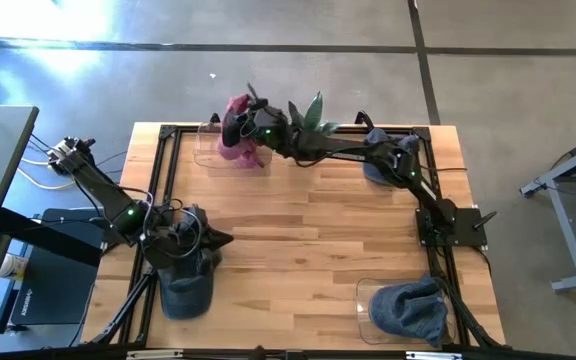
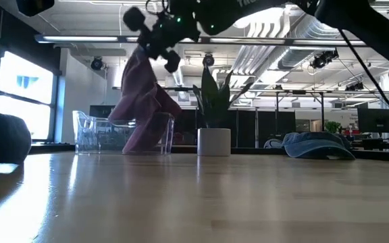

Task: Pick & Place hat
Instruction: Put the red cap into the top transparent bin

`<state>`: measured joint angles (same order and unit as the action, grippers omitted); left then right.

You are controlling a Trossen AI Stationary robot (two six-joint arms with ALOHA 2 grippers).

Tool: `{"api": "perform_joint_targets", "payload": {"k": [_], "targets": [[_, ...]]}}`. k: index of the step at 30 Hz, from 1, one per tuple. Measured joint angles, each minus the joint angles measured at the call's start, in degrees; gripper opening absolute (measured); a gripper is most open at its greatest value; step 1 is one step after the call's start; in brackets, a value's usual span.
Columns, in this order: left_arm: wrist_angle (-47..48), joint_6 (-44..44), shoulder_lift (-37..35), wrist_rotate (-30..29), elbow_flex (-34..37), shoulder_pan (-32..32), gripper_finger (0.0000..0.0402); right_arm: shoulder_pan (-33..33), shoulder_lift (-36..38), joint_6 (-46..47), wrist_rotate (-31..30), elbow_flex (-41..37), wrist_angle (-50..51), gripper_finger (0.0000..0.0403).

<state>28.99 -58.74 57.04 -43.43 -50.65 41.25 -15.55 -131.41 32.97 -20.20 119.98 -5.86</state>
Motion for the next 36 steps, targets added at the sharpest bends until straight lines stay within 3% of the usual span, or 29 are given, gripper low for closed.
{"api": "perform_joint_targets", "payload": {"k": [6,12,18,23,27,31,36], "targets": [[0.3,0.0,-0.2,-2.1,0.0,0.0,0.0000,0.2,0.9,-2.5,-8.3,0.0,17.2,0.0004],[1.6,0.0,-0.2,-4.9,0.0,0.0,0.0000,0.1,1.4,-2.3,-6.3,0.1,24.5,0.0010],[2.2,-0.1,-0.2,-4.9,0.0,0.0,0.0000,-0.2,1.4,-1.5,-6.1,0.0,22.9,0.0043],[2.7,-0.4,-0.2,-4.7,0.0,0.0,0.0000,-1.2,1.4,-3.4,-0.1,0.0,21.6,0.0098],[4.0,-3.8,-0.3,-4.5,0.0,0.0,0.0000,-2.3,2.9,-3.5,9.7,-0.2,21.9,0.0158],[10.6,-13.4,-1.6,-3.5,0.0,0.0,0.0000,-3.2,6.4,-3.8,17.2,-0.1,22.7,0.0199],[22.0,-28.5,-3.8,-1.8,0.0,0.0,0.0000,-3.5,10.3,-7.0,23.4,-0.1,29.1,0.0210]]}}
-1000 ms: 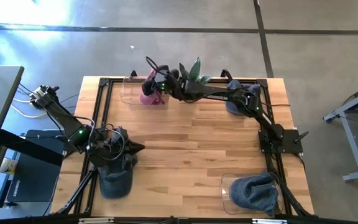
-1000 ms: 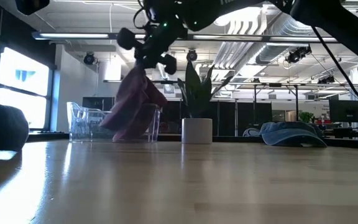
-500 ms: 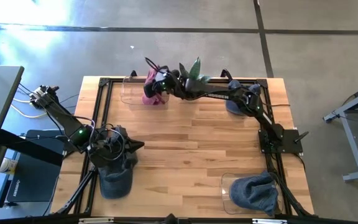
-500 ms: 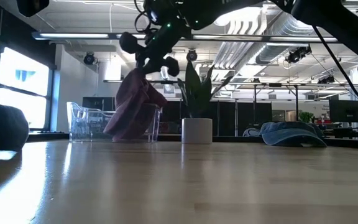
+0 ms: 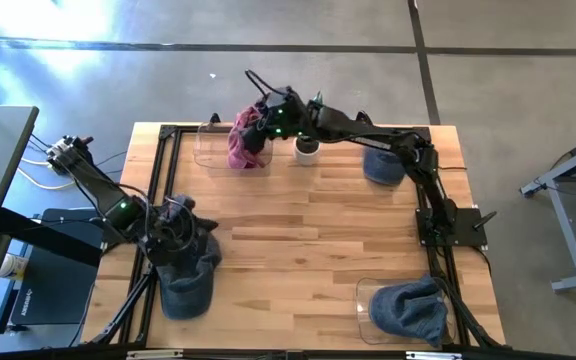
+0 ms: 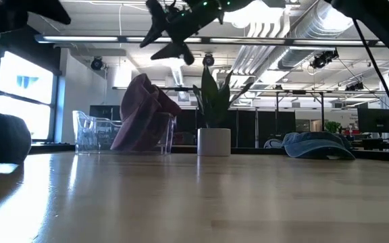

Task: Pick & Place hat
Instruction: Put the red cap into the top transparent bin

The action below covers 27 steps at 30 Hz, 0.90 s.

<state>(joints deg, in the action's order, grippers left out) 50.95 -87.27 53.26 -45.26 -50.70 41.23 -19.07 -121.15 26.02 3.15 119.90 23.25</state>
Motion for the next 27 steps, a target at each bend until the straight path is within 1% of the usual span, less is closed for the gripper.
{"api": "perform_joint_targets", "payload": {"k": [3,5,7,10,12,14,16,18,19,22,24,27], "targets": [[4.4,-6.1,-1.8,-0.4,0.0,-0.9,0.0000,0.6,2.7,-2.7,2.7,0.0,5.7,0.0206],[5.2,-6.5,-3.1,-0.6,0.0,-3.2,0.0000,1.3,4.1,-4.6,4.5,0.0,9.9,0.0202],[5.8,-4.1,-4.8,-0.4,0.0,-6.8,0.0000,2.5,5.1,-6.5,5.8,0.0,14.6,0.0198],[6.5,0.9,-6.5,1.0,0.0,-14.0,0.0000,5.6,6.0,-6.9,7.6,0.0,25.9,0.0193],[7.0,4.5,-7.0,2.9,0.0,-19.3,0.0000,9.0,6.2,-6.9,6.1,0.0,32.3,0.0189],[8.4,7.1,-7.0,6.0,0.0,-24.0,0.0000,12.5,6.2,-7.1,3.9,-0.5,36.2,0.0186],[10.7,7.8,-7.0,9.4,0.0,-28.2,0.0000,15.5,6.2,-7.3,2.0,-2.8,33.6,0.0182],[12.3,9.2,-7.0,12.0,0.0,-31.6,0.0000,17.3,6.2,-7.2,1.7,-5.5,28.6,0.0177],[12.8,11.0,-7.0,12.4,0.0,-33.1,0.0000,17.7,6.1,-7.1,2.2,-6.6,25.4,0.0174],[12.1,17.2,-6.7,11.5,0.0,-37.9,0.0000,17.6,6.1,-9.5,5.0,-11.1,10.9,0.0163],[11.4,18.7,-6.3,11.3,0.0,-41.7,0.0000,17.0,6.2,-6.8,6.0,-13.0,8.6,0.0154],[9.7,24.1,-6.2,12.6,0.0,-47.7,0.0000,15.6,7.2,-5.5,7.2,-14.0,10.9,0.0140]]}}
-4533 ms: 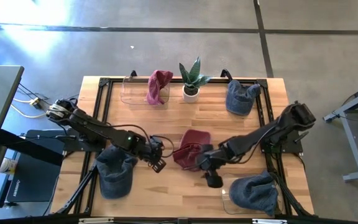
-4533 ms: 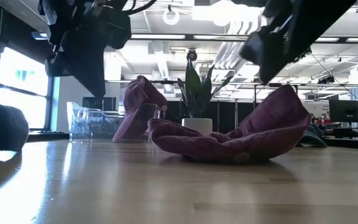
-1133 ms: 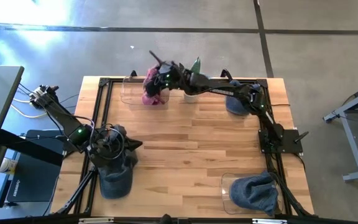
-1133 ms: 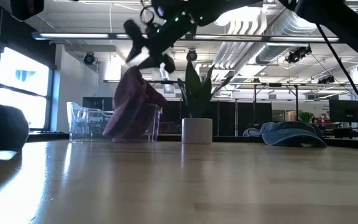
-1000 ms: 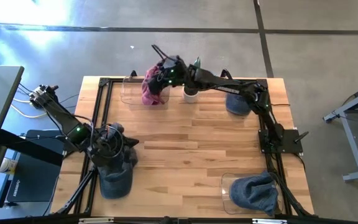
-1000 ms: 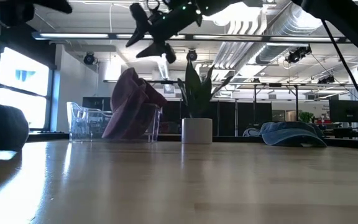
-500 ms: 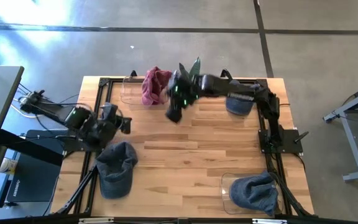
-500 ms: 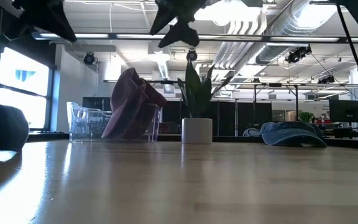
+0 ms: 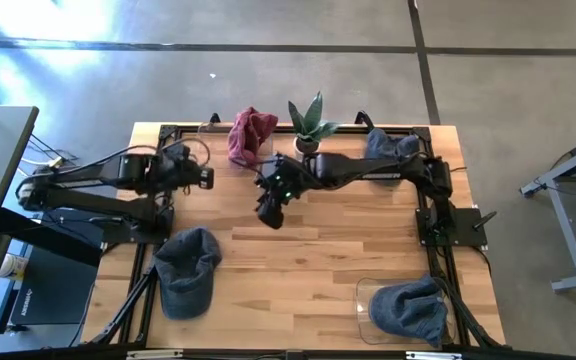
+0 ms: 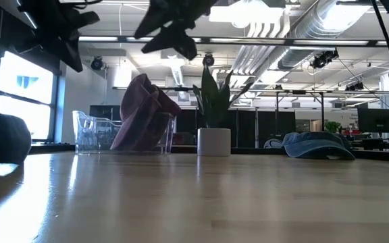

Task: Pick & Place hat
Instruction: Put the red cap into the top transparent bin, then put the top blue cap into the bottom transparent bin

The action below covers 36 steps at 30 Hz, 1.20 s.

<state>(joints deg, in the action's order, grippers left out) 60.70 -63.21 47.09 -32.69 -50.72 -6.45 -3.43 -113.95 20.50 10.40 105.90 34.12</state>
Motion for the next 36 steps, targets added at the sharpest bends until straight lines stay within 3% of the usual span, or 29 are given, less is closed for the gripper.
{"api": "perform_joint_targets", "payload": {"k": [5,11,21,25,29,36], "targets": [[-11.1,12.3,2.0,2.4,1.3,-10.1,0.0000,-0.4,5.8,-1.0,-7.4,-5.1,7.5,0.0122],[-31.3,23.1,8.2,12.8,6.8,-21.2,0.0000,-0.4,18.1,1.5,-12.3,-16.9,5.9,0.0111],[-54.9,34.3,26.9,23.5,7.7,-25.4,0.0000,-0.4,37.9,14.8,-16.5,-39.2,-8.1,0.0105],[-56.9,34.4,31.2,24.9,7.5,-25.4,0.0000,-0.4,43.0,17.3,-18.0,-45.1,-13.8,0.0105],[-55.1,35.3,31.0,24.7,5.9,-25.4,0.0000,-0.4,45.9,18.2,-19.0,-48.0,-15.9,0.0105],[-37.9,37.3,21.7,24.6,-1.4,-23.3,0.0000,-0.5,46.8,16.0,-17.4,-50.4,-15.9,0.0106]]}}
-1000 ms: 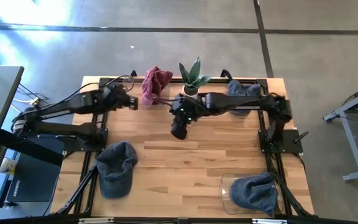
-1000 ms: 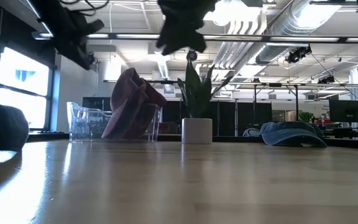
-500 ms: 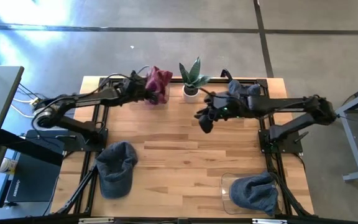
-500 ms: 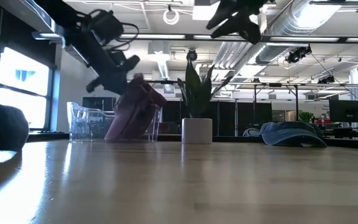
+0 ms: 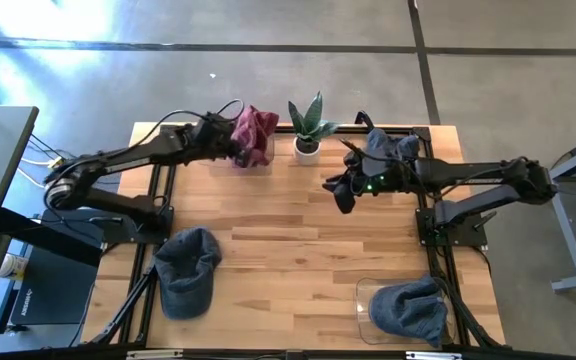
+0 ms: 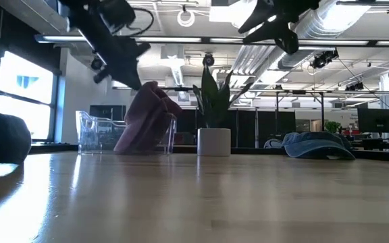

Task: Pick & Place hat
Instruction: Put the top blue cap into the bottom transparent bin

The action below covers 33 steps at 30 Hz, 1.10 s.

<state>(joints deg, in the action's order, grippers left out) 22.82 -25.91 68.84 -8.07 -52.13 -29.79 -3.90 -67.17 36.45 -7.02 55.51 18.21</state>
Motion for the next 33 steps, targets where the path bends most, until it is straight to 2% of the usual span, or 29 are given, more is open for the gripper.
{"api": "perform_joint_targets", "payload": {"k": [3,6,12,14,16,21,26,33], "targets": [[5.1,-0.3,-4.0,0.2,-2.3,3.8,0.0000,-1.1,0.3,-1.2,1.7,-0.2,4.8,0.0106],[7.9,-3.3,-7.5,0.1,-3.2,9.2,0.0000,-5.6,2.1,1.4,5.1,-0.2,11.0,0.0113],[11.6,-14.1,-8.9,-0.2,-3.1,22.5,0.0000,-16.0,3.5,-4.3,14.3,-0.1,26.0,0.0161],[13.6,-18.4,-8.6,-0.3,-3.1,26.9,0.0000,-18.9,3.4,-6.0,13.0,-0.1,30.8,0.0183],[14.8,-23.1,-7.2,-1.0,-3.1,30.9,0.0000,-21.5,3.3,-6.8,9.0,-0.1,34.1,0.0203],[13.6,-31.7,-2.6,-6.4,-3.1,39.8,0.0000,-27.8,1.0,-8.1,-1.8,-0.1,35.4,0.0225],[9.6,-32.8,1.5,-7.9,-3.1,44.5,0.0000,-34.0,-4.8,-11.7,-5.9,-0.1,33.9,0.0224],[0.1,-32.6,2.4,-8.2,-3.1,50.4,0.0000,-40.0,-13.9,-19.8,-8.0,-0.1,33.8,0.0215]]}}
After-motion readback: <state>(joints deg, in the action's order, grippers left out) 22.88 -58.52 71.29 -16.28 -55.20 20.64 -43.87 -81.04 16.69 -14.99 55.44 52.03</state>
